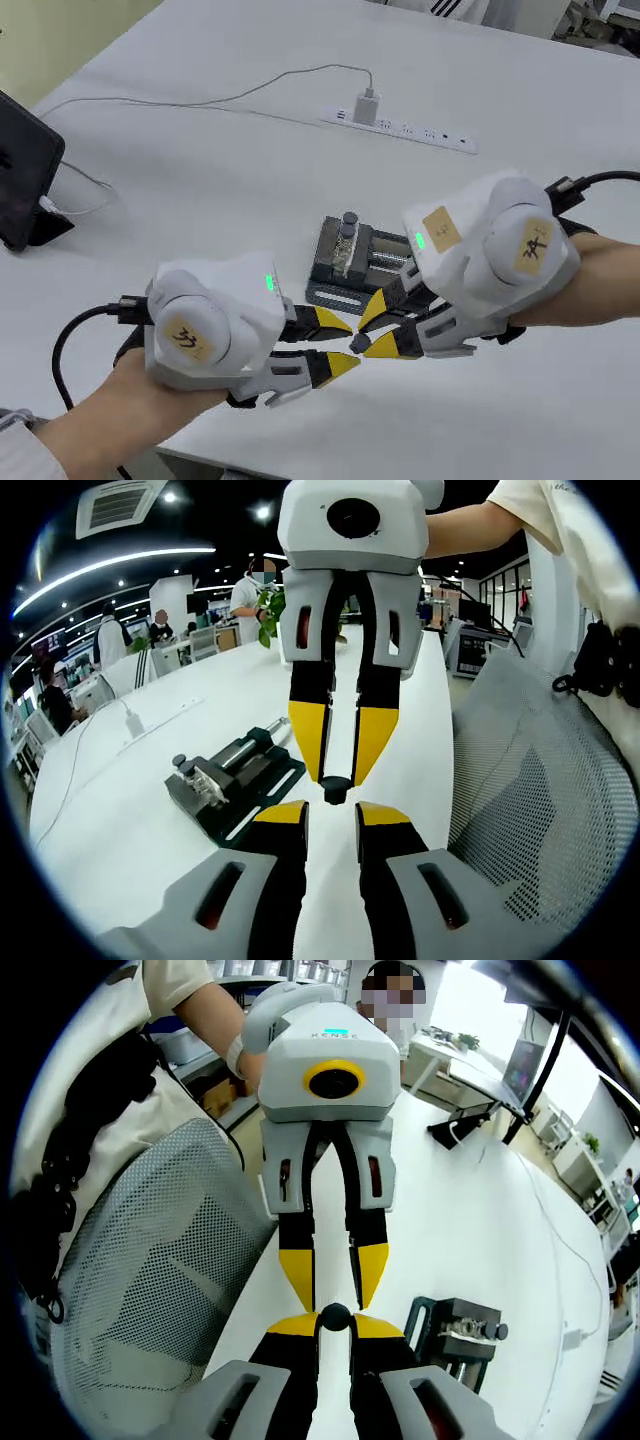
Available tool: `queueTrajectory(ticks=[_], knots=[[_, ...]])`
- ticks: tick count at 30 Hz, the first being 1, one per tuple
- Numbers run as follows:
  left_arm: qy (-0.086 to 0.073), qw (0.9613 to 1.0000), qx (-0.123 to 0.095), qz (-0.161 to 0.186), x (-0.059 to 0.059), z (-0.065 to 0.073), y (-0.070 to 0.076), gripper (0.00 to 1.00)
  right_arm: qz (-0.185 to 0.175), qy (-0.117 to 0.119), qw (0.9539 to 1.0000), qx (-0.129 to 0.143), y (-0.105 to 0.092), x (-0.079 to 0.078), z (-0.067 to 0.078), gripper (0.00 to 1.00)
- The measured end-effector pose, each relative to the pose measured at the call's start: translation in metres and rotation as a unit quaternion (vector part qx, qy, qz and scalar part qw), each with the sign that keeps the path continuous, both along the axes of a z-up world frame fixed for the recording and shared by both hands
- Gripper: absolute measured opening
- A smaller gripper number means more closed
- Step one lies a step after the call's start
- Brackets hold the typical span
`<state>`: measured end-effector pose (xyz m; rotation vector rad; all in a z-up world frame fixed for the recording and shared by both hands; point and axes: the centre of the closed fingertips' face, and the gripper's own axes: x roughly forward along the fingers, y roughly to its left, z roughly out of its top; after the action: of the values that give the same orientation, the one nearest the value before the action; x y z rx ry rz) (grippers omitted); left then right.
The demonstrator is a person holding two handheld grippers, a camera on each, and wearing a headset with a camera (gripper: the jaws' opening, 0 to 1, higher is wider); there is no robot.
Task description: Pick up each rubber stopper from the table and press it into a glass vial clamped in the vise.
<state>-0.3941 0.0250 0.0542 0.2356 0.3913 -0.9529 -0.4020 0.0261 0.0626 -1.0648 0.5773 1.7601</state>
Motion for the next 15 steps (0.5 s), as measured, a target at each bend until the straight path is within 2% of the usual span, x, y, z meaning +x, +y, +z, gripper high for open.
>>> queueTrajectory(ticks=[3,5,8,13,15], knots=[[0.002,0.9997,-0.004,0.026,0.005,-0.003,0.009,0.29,-0.003,-0.002,1.0000,-0.002,-0.001,0.005,-0.002,0.06],[-0.004,0.9988,-0.004,0.049,0.010,-0.006,0.017,0.37,-0.004,-0.004,1.0000,-0.003,-0.002,0.008,-0.004,0.06],[-0.008,0.9967,-0.016,0.079,0.014,-0.006,0.027,0.51,-0.008,-0.003,1.0000,-0.002,-0.002,0.013,-0.006,0.06],[-0.009,0.9932,-0.027,0.113,0.019,-0.007,0.040,0.70,-0.018,0.009,0.9998,-0.004,-0.001,0.021,-0.008,0.06],[-0.014,0.9915,-0.027,0.127,0.022,-0.009,0.046,0.83,-0.016,0.021,0.9996,-0.008,-0.001,0.020,-0.009,0.06]])
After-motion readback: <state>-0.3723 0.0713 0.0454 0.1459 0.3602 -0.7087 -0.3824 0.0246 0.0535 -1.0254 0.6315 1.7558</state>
